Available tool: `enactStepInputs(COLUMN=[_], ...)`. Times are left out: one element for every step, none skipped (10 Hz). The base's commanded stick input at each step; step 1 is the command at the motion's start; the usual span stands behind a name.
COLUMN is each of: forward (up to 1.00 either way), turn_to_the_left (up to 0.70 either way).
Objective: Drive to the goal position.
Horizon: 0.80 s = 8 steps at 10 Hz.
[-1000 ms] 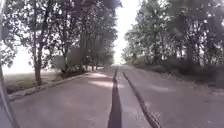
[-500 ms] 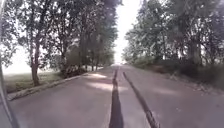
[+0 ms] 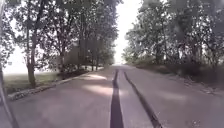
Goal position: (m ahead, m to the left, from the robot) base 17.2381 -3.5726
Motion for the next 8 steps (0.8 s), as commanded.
enactStepInputs(forward=[0.7, 0.7, 0.7, 0.7, 0.7, 0.7, 0.7, 0.7], turn_to_the_left=[0.0, 0.0, 0.0, 0.0, 0.0, 0.0, 0.0, 0.0])
